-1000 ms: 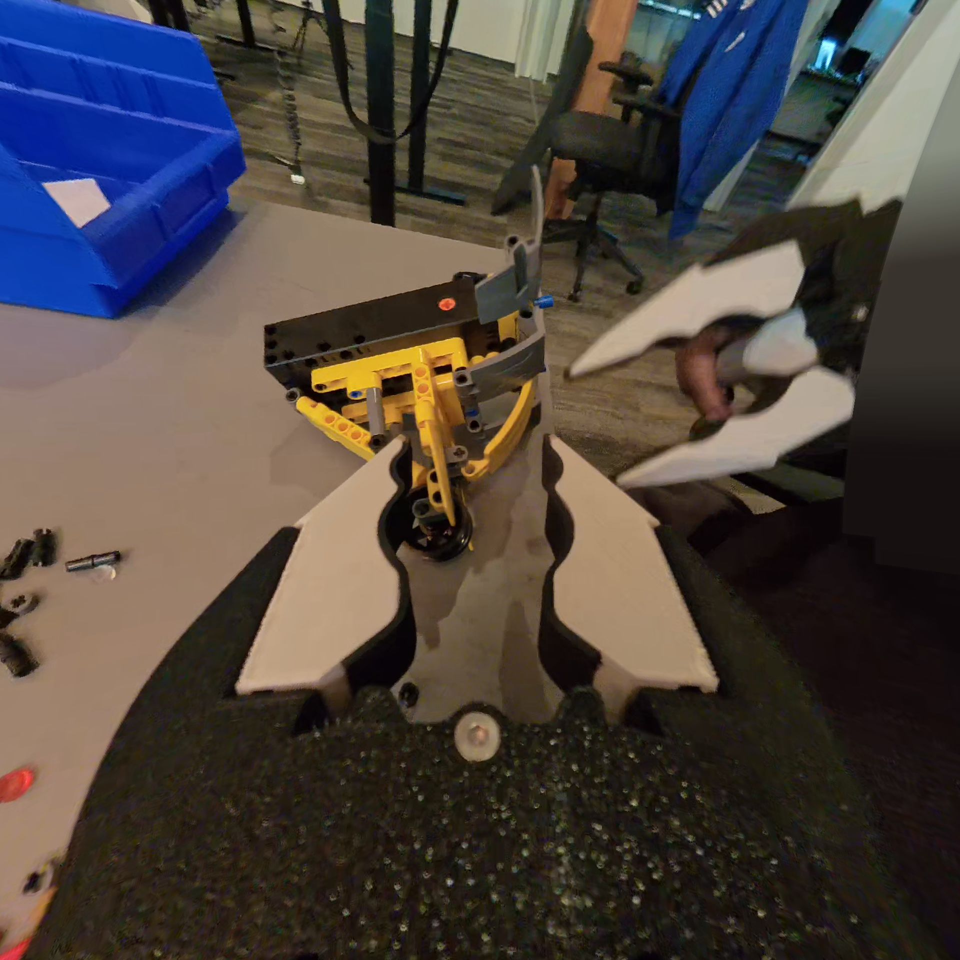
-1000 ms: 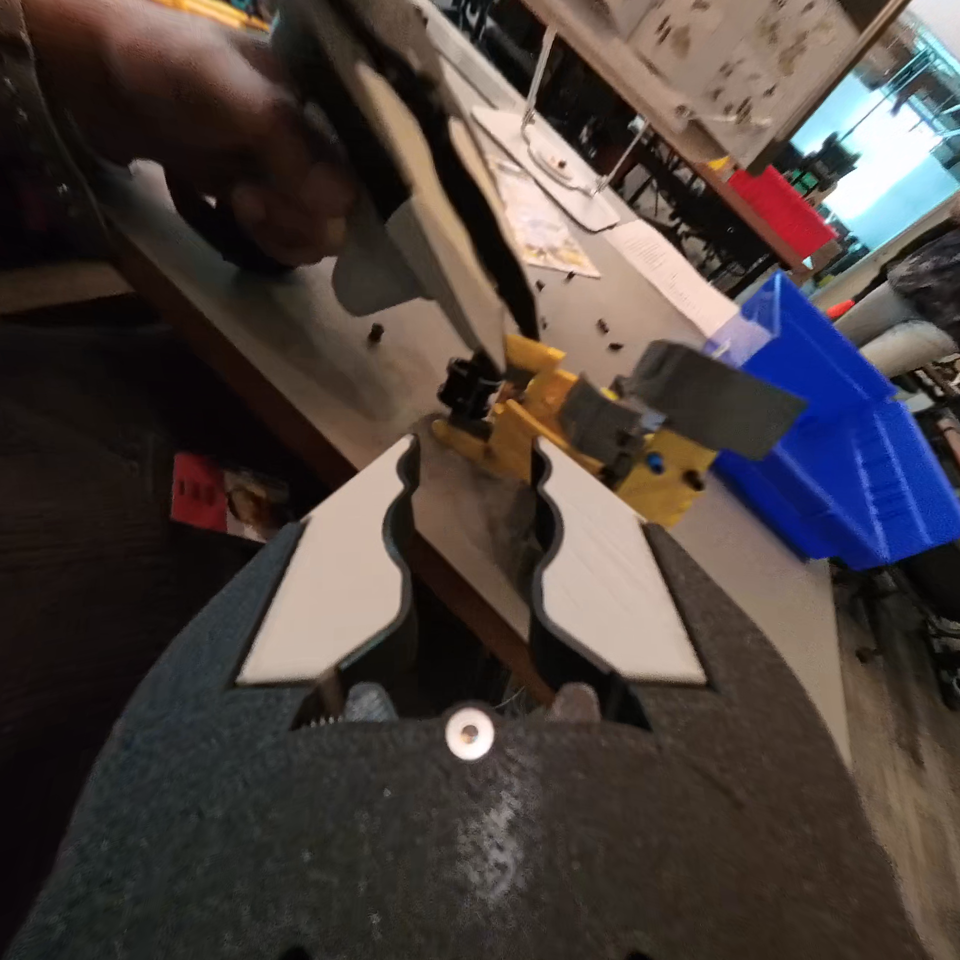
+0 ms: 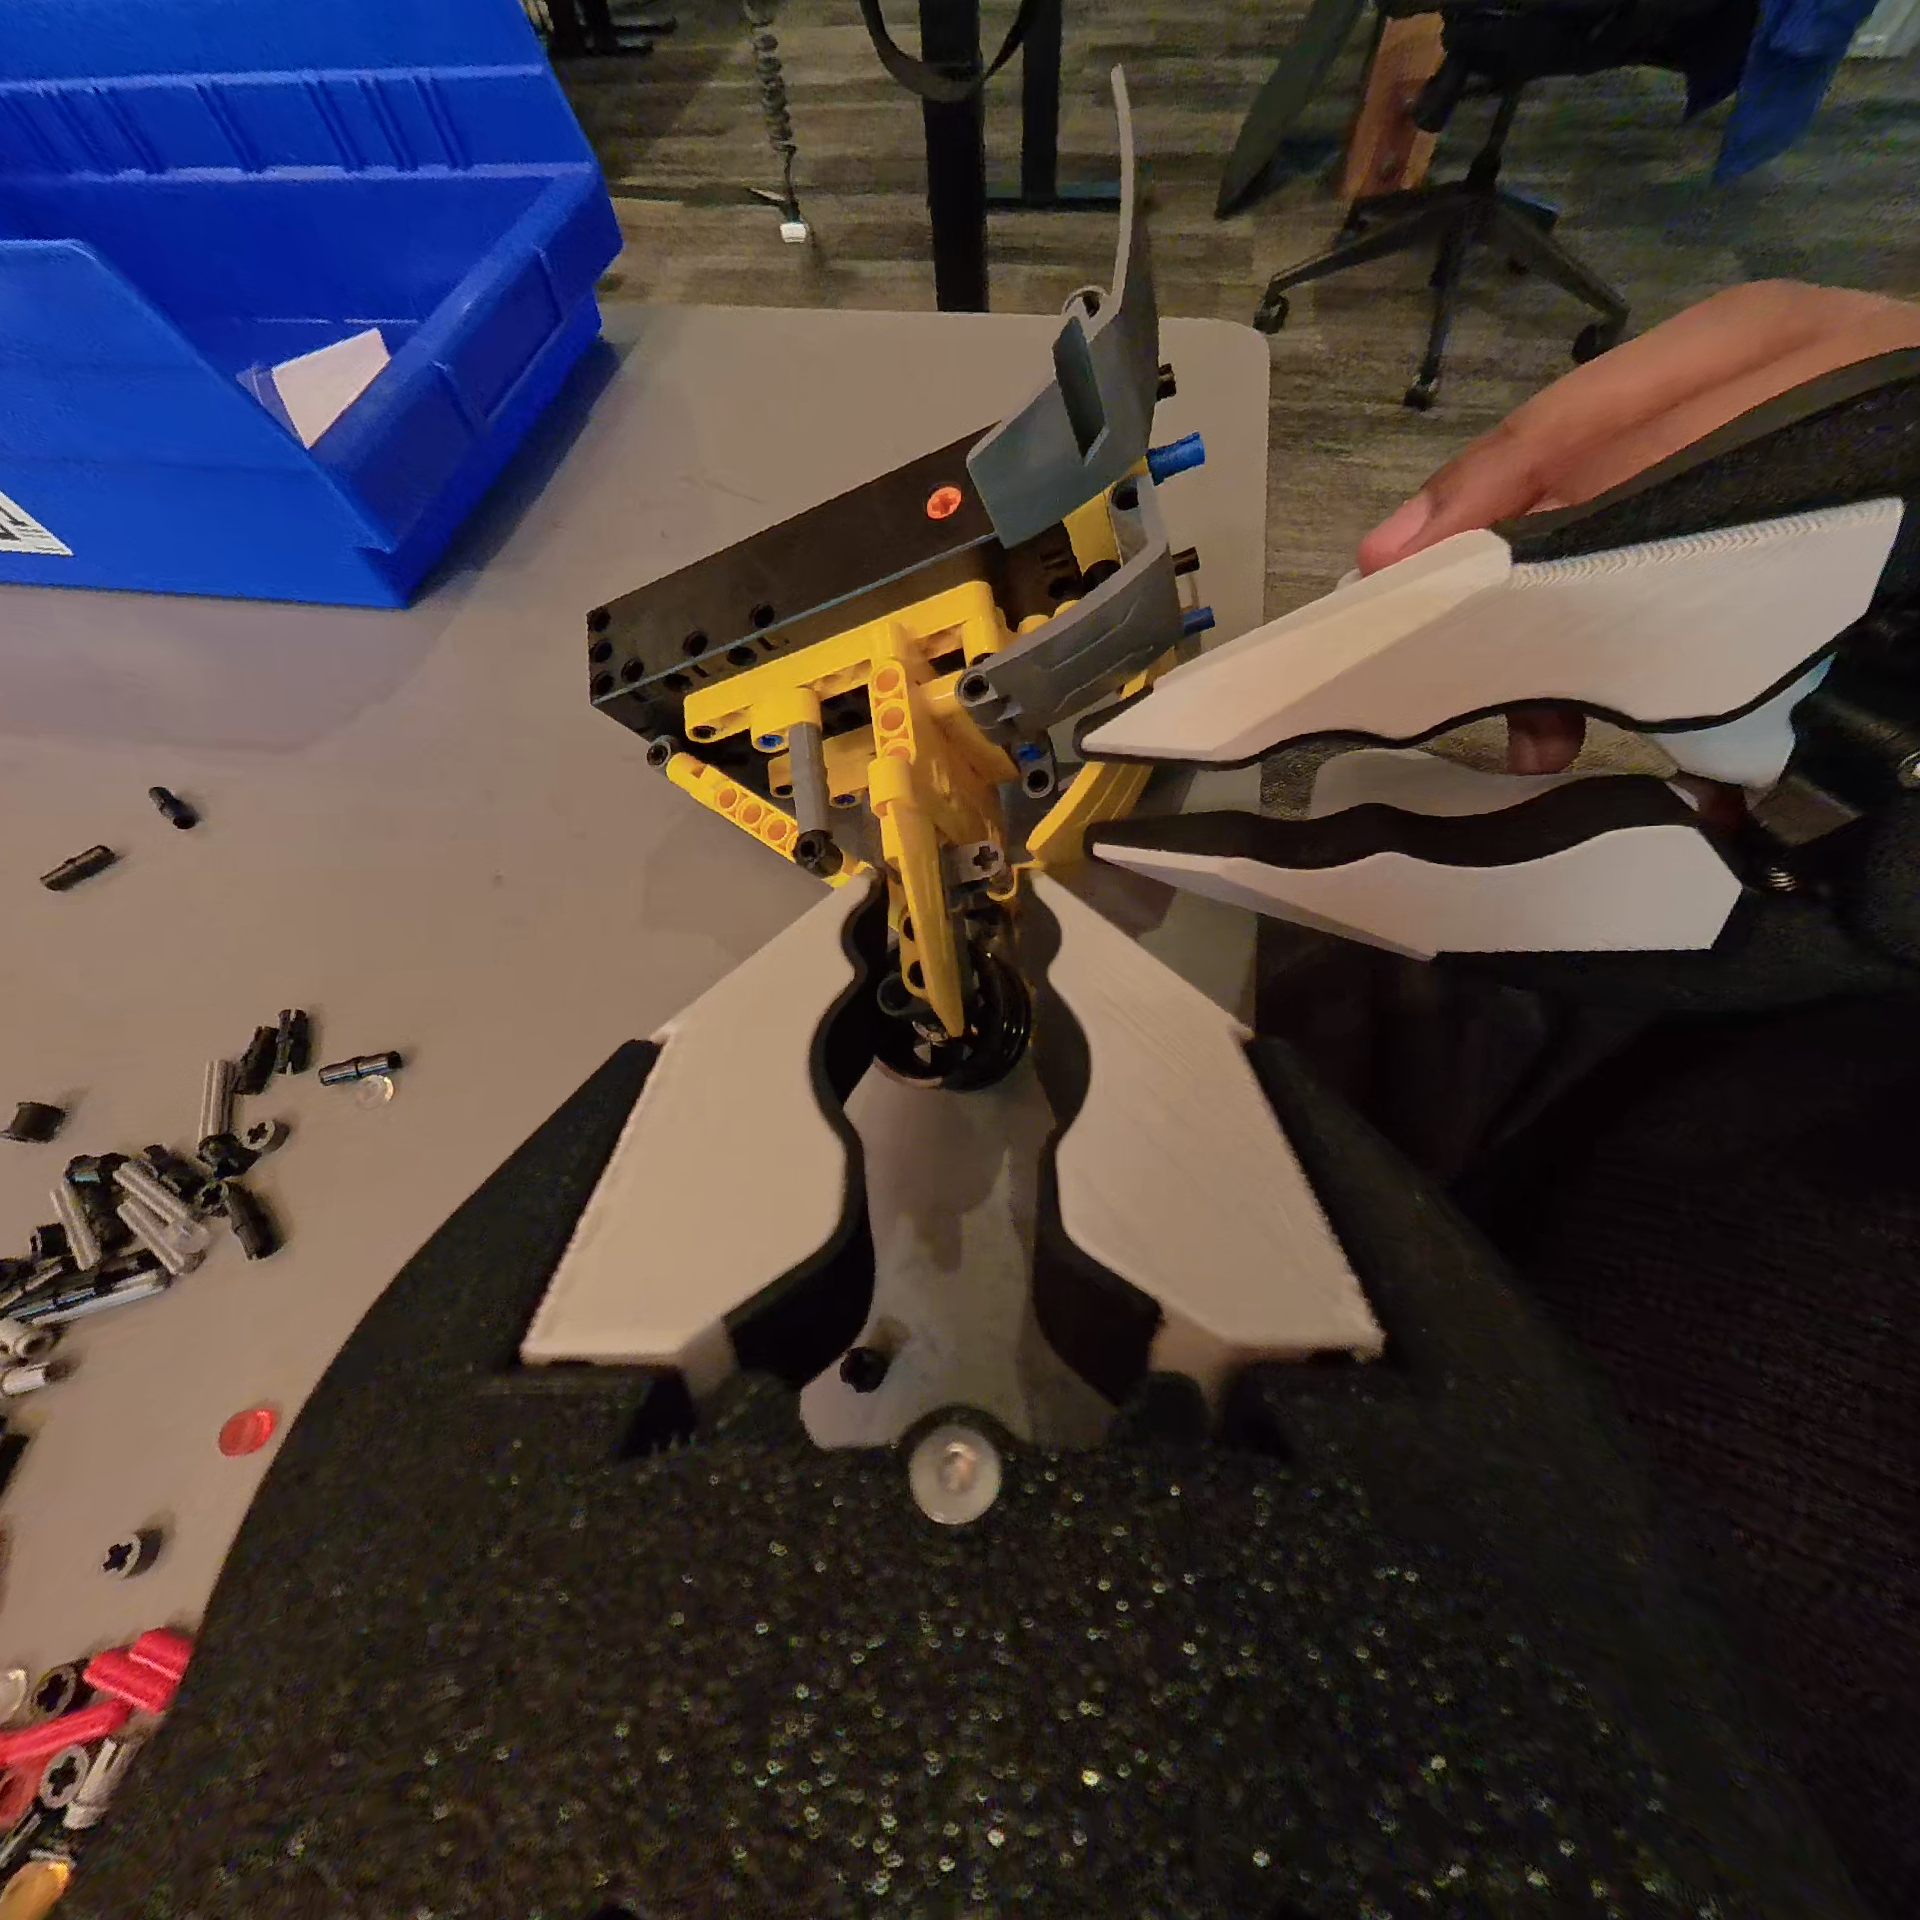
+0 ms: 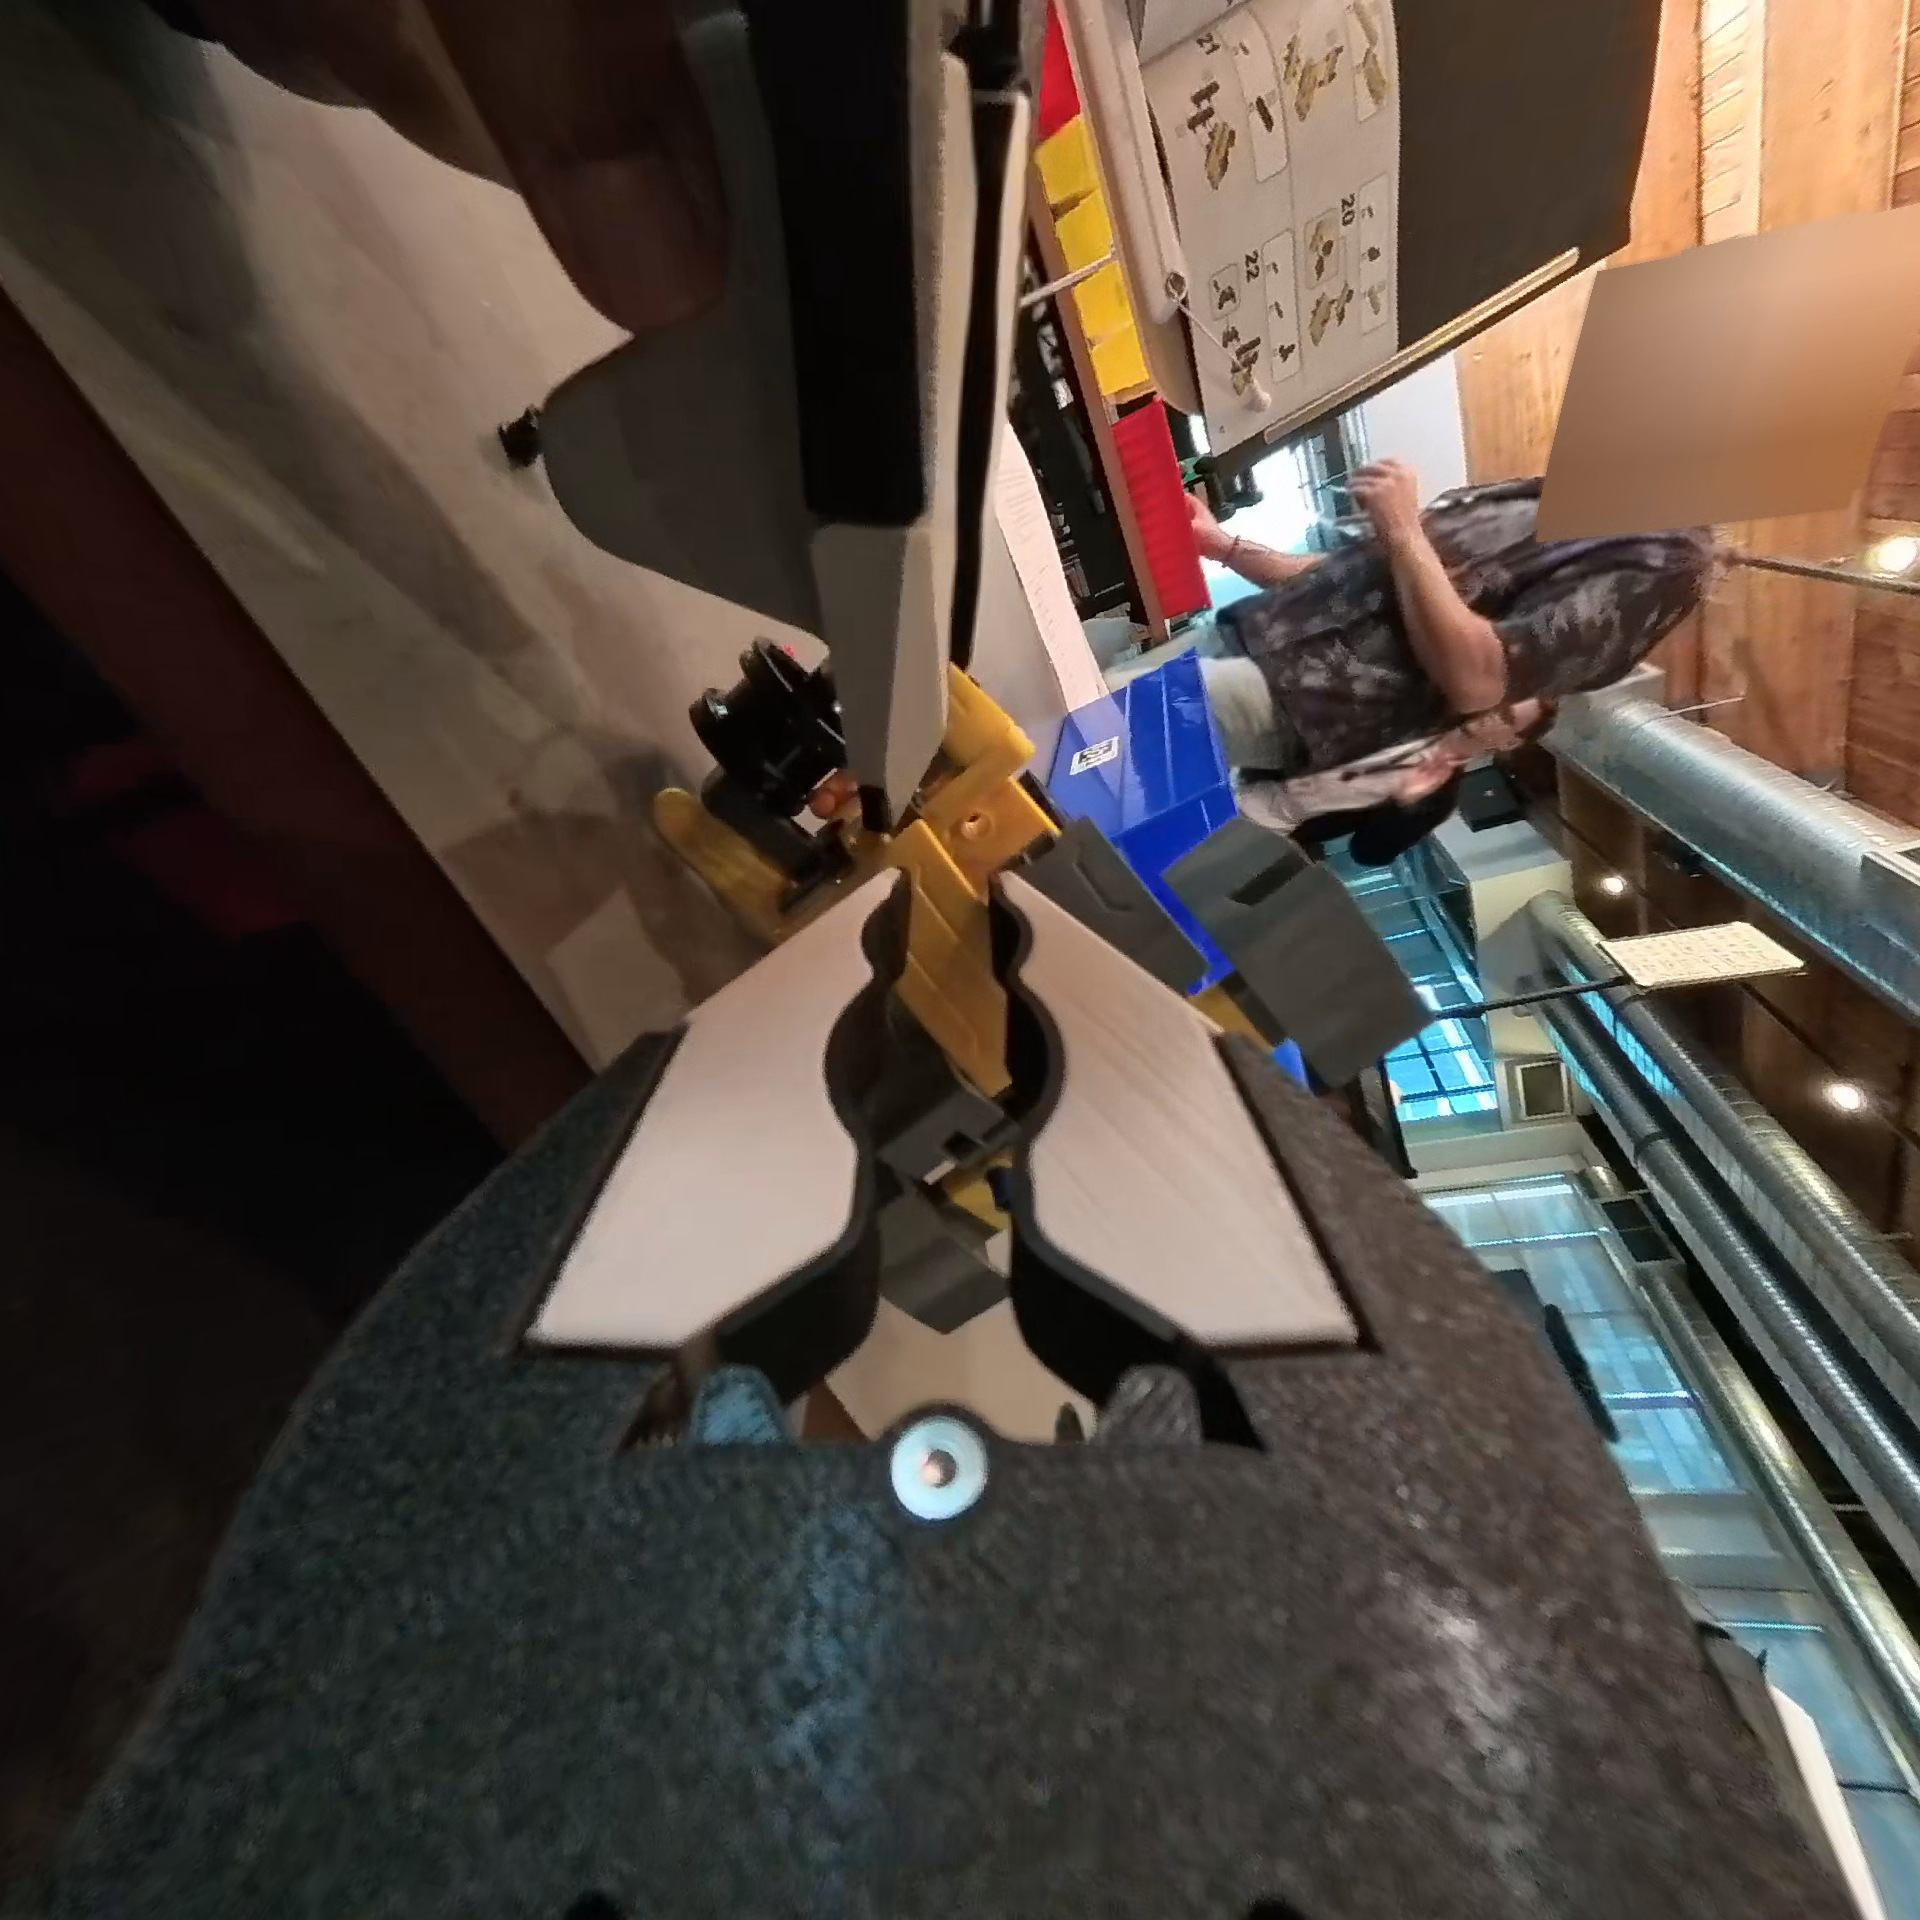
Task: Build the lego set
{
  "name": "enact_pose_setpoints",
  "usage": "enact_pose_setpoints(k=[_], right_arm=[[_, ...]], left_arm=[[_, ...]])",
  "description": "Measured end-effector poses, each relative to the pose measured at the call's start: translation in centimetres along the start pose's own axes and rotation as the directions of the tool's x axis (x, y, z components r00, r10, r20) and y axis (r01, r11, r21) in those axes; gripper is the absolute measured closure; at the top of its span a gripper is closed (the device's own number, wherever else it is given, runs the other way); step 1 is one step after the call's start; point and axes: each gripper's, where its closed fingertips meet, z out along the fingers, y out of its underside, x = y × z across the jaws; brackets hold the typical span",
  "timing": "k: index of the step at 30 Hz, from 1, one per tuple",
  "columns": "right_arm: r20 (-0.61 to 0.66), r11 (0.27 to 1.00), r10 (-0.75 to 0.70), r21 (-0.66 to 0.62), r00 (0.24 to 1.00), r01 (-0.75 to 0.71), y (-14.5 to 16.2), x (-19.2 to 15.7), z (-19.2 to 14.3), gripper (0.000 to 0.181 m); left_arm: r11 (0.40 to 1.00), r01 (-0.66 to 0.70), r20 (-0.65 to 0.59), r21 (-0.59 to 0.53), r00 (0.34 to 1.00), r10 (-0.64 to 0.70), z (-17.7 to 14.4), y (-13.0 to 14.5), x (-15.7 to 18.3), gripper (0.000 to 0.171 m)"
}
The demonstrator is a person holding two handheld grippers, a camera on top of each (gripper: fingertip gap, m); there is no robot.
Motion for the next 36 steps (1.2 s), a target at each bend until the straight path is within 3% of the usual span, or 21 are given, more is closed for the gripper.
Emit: enact_pose_setpoints(k=[11,15,18,22,24,26,31,34,36], right_arm=[[-0.002,0.998,0.034,0.048,0.999,-0.034,-0.7,-0.2,-0.7,0.167],[0.113,0.987,0.134,0.071,0.984,-0.143,-0.6,-1.8,-1.4,0.167],[0.309,0.951,0.306,-0.061,0.901,-0.302,1.1,-4.8,-1.3,0.168],[0.345,0.825,0.554,-0.106,0.758,-0.555,0.9,-3.9,-0.9,0.168],[0.348,0.784,0.604,-0.099,0.717,-0.613,0.7,-3.0,-0.6,0.168],[0.334,0.786,0.6,-0.078,0.727,-0.613,0.7,-2.2,-0.4,0.168],[0.326,0.85,0.511,-0.055,0.795,-0.524,0.9,-2.2,0.3,0.168],[0.269,0.919,0.376,0.015,0.887,-0.394,0.3,-1.4,0.6,0.168],[0.228,0.949,0.287,0.062,0.93,-0.308,-0.4,-0.7,0.8,0.168]], left_arm=[[1.0,0.002,0.011,0.0,1.0,-0.002,0.0,0.0,-0.2,0.152],[1.0,0.023,0.0,0.0,1.0,-0.023,0.0,0.0,-0.3,0.152],[0.998,0.068,0.0,0.001,0.998,-0.068,0.0,0.0,-0.7,0.152],[0.972,0.232,-0.037,0.037,0.972,-0.23,-0.1,-0.4,-1.6,0.16],[0.931,0.356,-0.082,0.076,0.933,-0.35,-0.3,-0.8,-2.1,0.164],[0.884,0.457,-0.116,0.096,0.887,-0.446,-0.7,-0.9,-3.0,0.165],[0.692,0.71,-0.28,0.131,0.696,-0.661,-1.7,-1.1,-4.6,0.165],[0.584,0.801,-0.363,0.13,0.586,-0.724,-2.5,-1.4,-5.3,0.165],[0.485,0.868,-0.437,0.104,0.478,-0.762,-2.9,-1.6,-5.4,0.166]])
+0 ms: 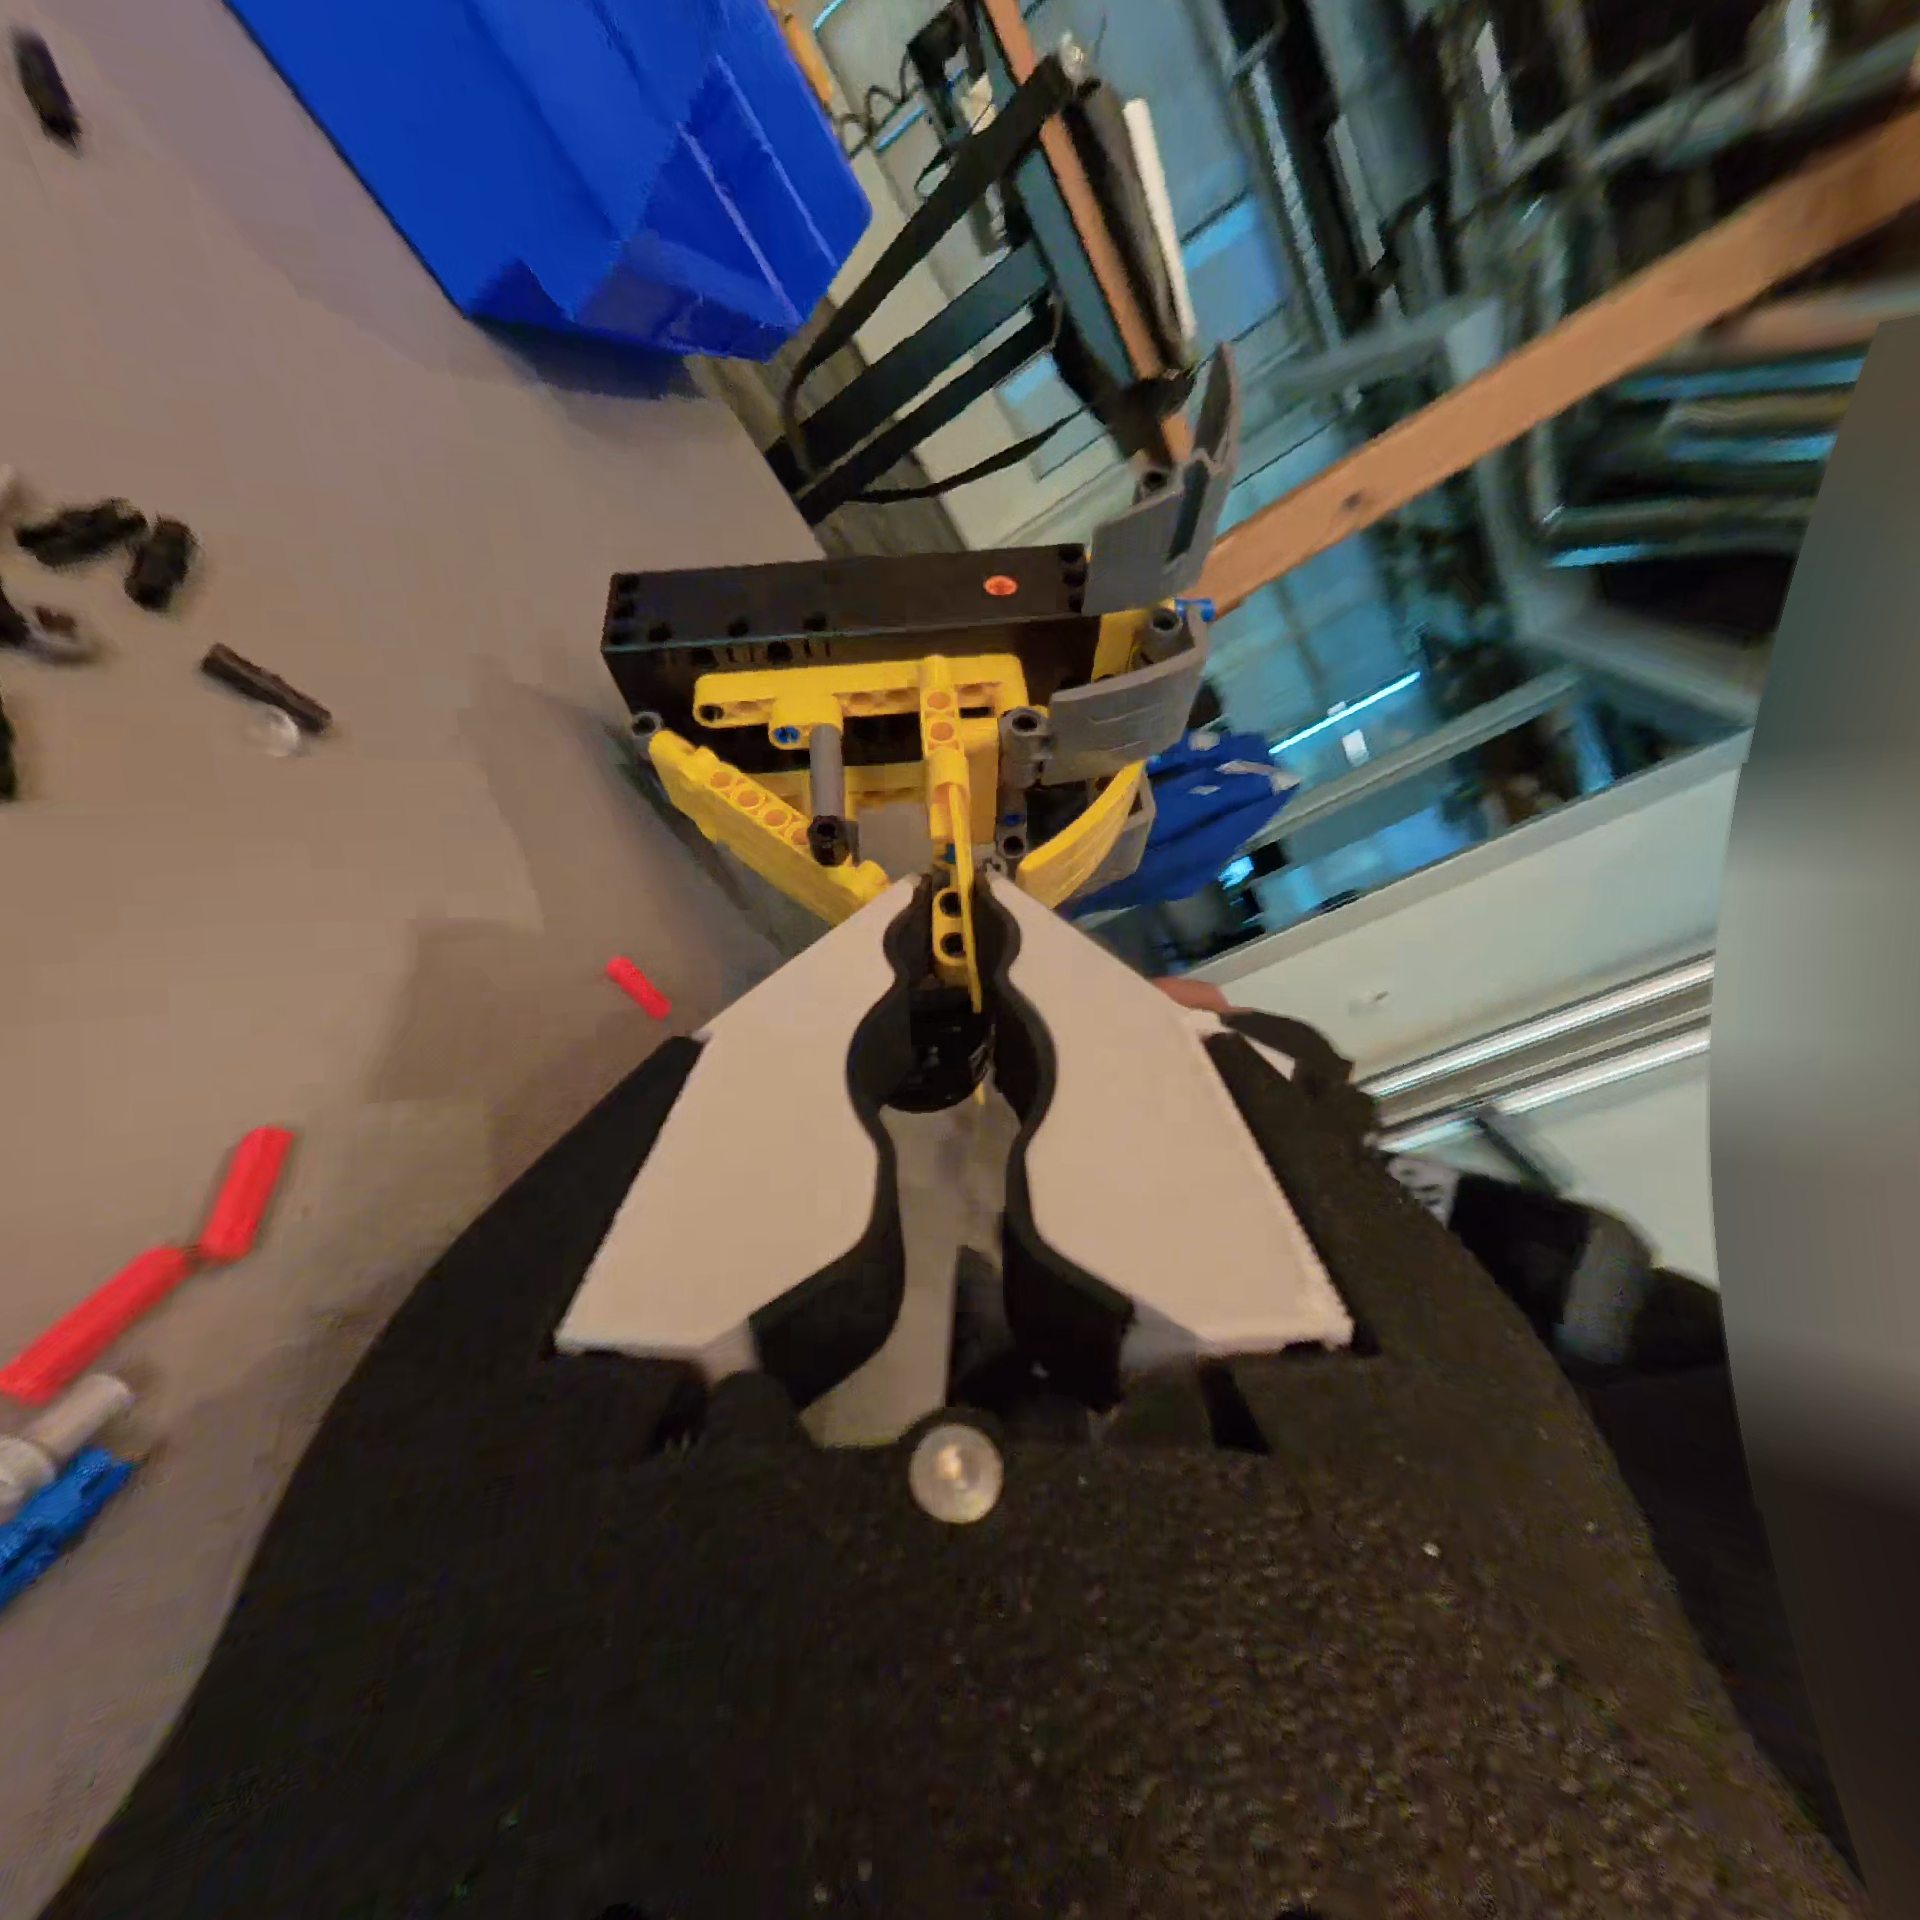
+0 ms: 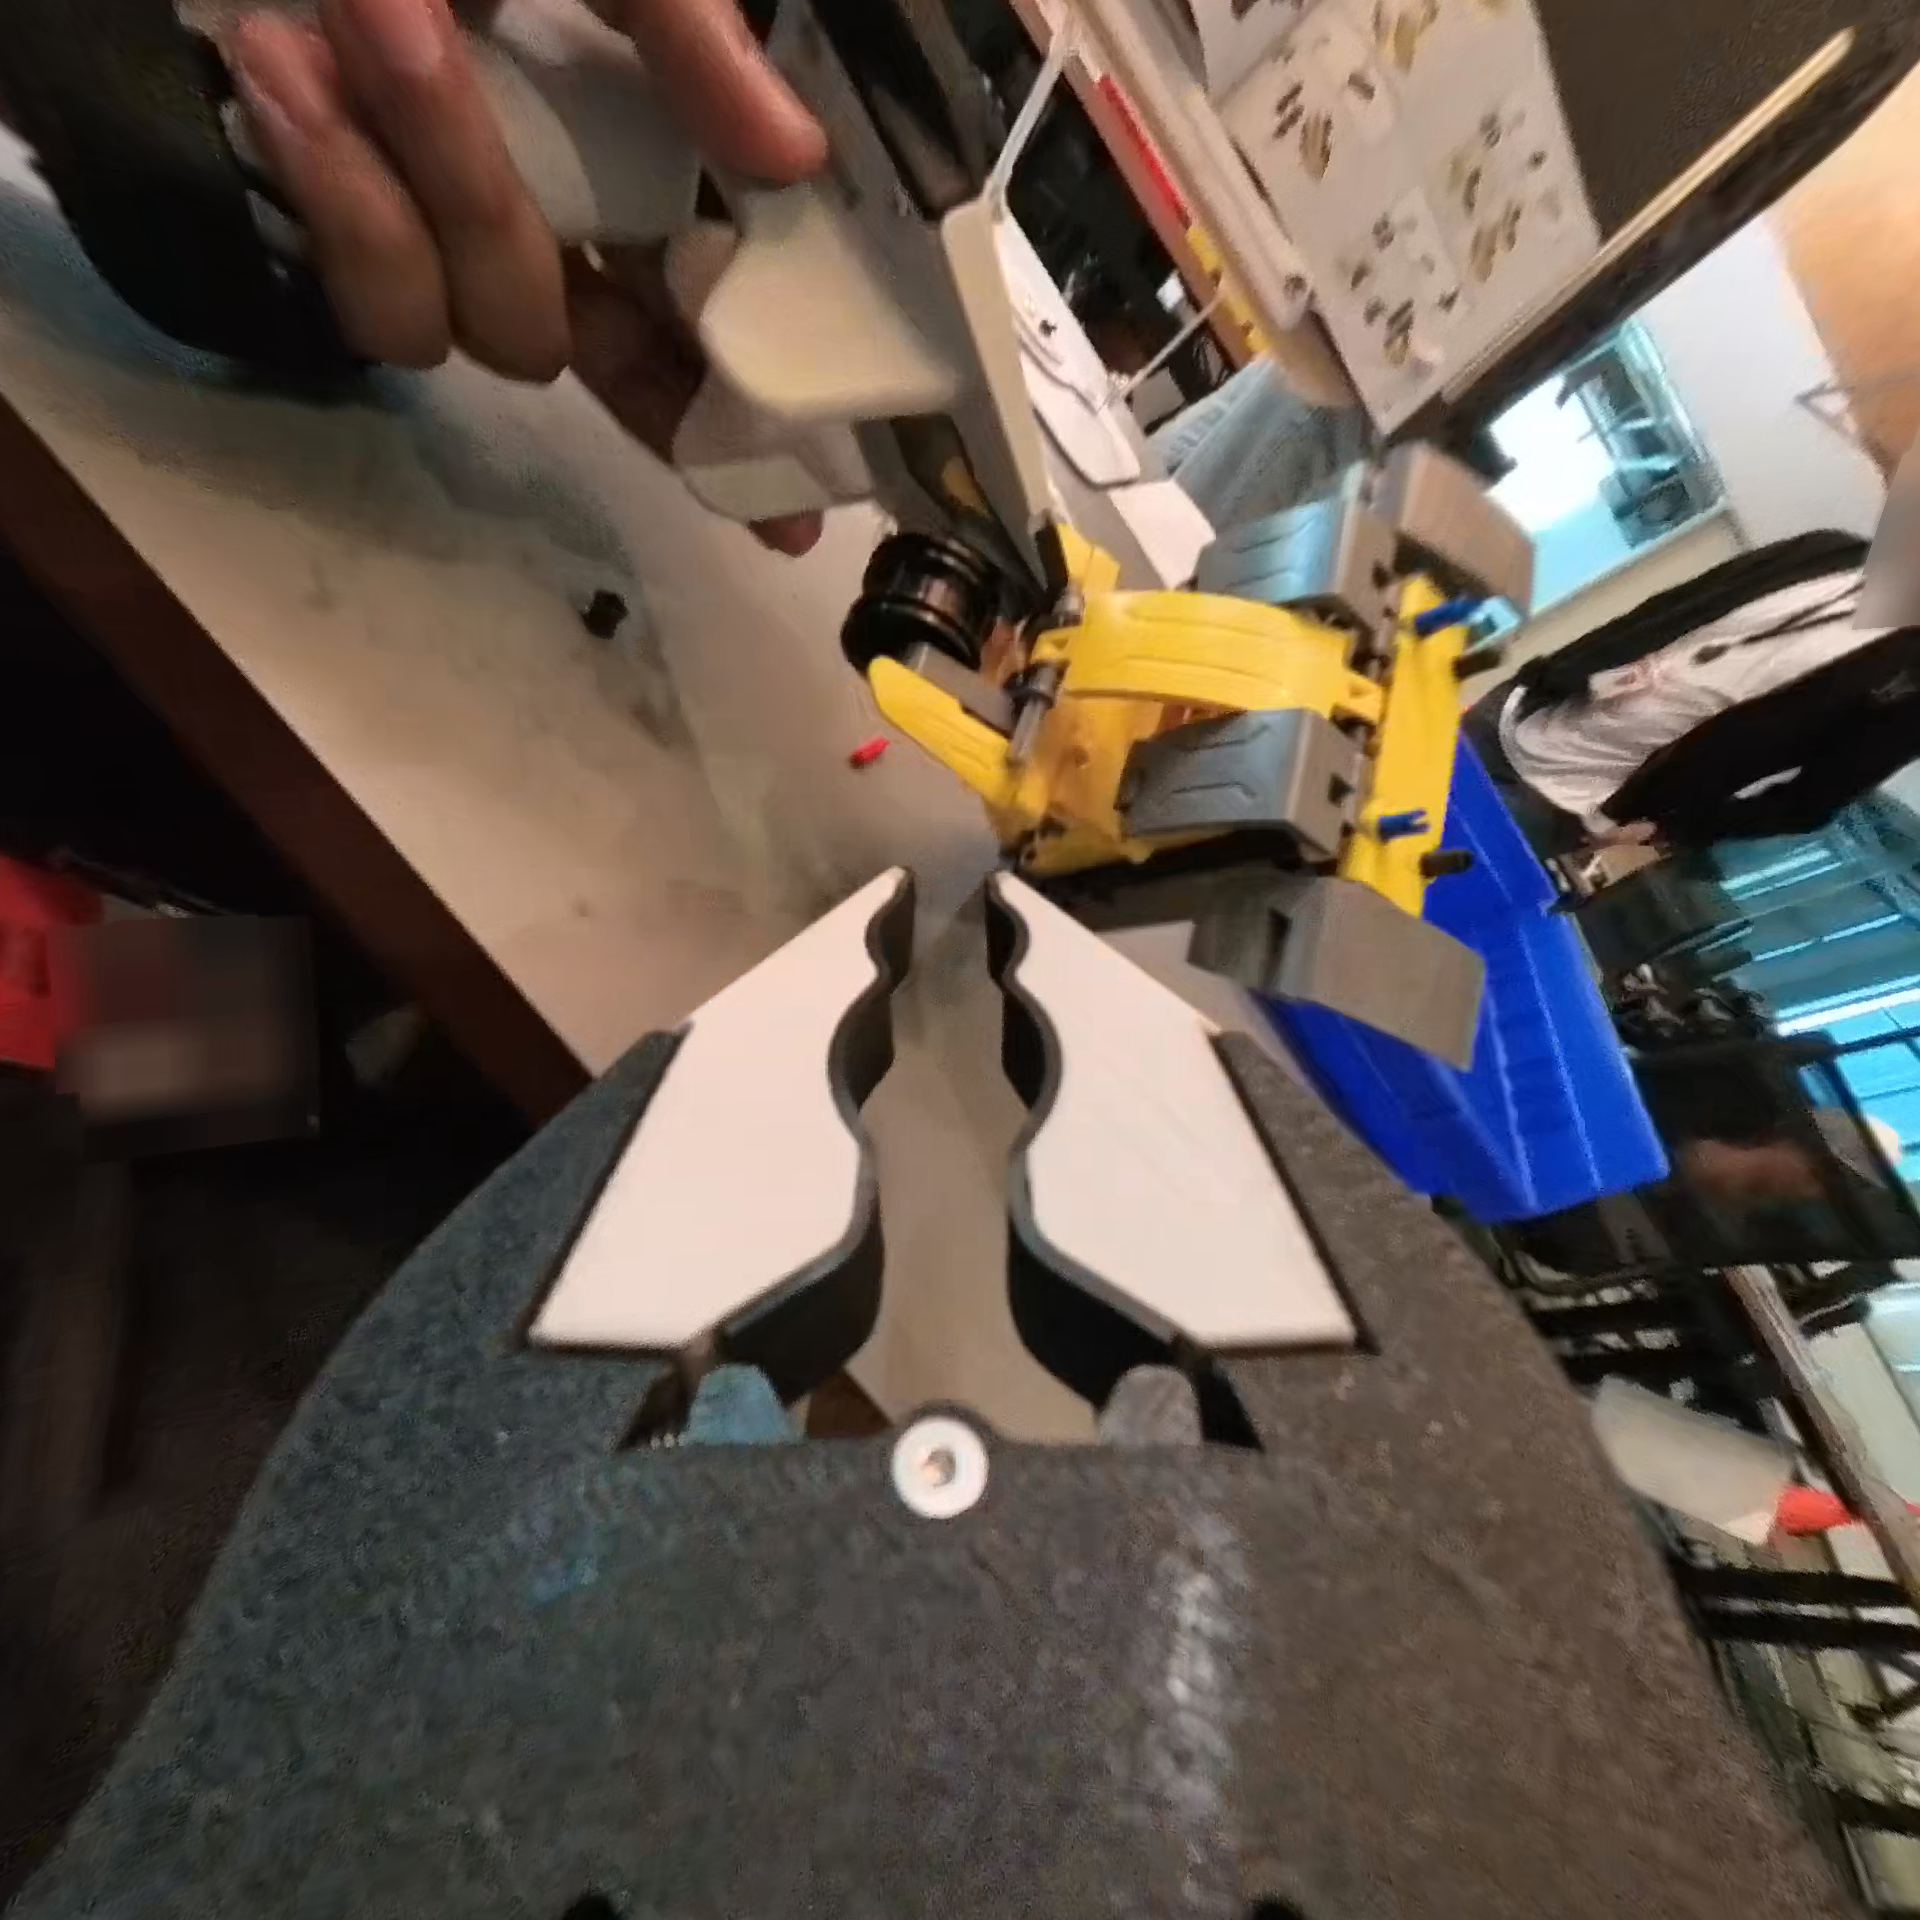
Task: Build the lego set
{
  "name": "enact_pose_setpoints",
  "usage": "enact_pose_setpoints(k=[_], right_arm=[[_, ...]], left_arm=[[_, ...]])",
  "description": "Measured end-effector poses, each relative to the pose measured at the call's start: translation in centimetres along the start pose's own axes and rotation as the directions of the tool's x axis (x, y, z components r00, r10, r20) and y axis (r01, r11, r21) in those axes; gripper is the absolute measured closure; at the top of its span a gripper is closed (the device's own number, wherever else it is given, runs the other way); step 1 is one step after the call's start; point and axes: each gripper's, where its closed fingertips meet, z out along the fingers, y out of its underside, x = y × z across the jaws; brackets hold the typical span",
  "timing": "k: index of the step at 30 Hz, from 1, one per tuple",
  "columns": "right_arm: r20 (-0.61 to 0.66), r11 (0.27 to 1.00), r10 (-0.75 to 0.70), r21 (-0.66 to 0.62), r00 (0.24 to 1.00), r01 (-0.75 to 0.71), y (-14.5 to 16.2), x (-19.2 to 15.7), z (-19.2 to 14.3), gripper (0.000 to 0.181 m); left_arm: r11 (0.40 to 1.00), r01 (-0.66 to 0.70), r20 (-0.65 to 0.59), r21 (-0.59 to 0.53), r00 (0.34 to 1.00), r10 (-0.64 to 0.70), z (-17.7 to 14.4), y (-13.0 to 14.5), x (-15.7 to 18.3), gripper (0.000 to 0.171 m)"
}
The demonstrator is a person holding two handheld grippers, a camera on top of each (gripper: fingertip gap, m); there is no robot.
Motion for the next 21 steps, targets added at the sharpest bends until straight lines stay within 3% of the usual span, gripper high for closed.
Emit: enact_pose_setpoints(k=[2,4,8,12,14,21], right_arm=[[0.03,0.998,0.048,0.049,0.998,-0.05,-1.1,0.0,0.3,0.168],[0.123,0.962,0.23,0.118,0.965,-0.245,-2.4,-0.1,0.4,0.168],[0.262,0.78,0.559,0.154,0.787,-0.606,-2.3,1.6,-0.3,0.167],[0.324,0.665,0.669,0.143,0.669,-0.733,-1.1,2.6,-0.8,0.168],[0.32,0.673,0.662,0.146,0.678,-0.725,-1.1,2.4,-0.7,0.168],[0.225,0.819,0.514,0.159,0.828,-0.552,-2.1,1.1,0.8,0.169]], left_arm=[[0.993,0.116,-0.059,0.019,0.992,-0.115,-0.2,0.0,0.2,0.166],[0.983,0.183,-0.086,0.023,0.98,-0.18,-0.2,0.1,0.2,0.166],[0.972,0.232,-0.114,0.015,0.967,-0.229,-0.3,0.3,0.3,0.166],[0.965,0.263,-0.138,-0.003,0.956,-0.261,-0.3,0.3,0.4,0.166],[0.968,0.249,-0.121,-0.014,0.961,-0.249,-0.1,0.6,0.3,0.166],[0.978,0.209,-0.094,-0.007,0.974,-0.208,0.2,0.8,0.4,0.166]])
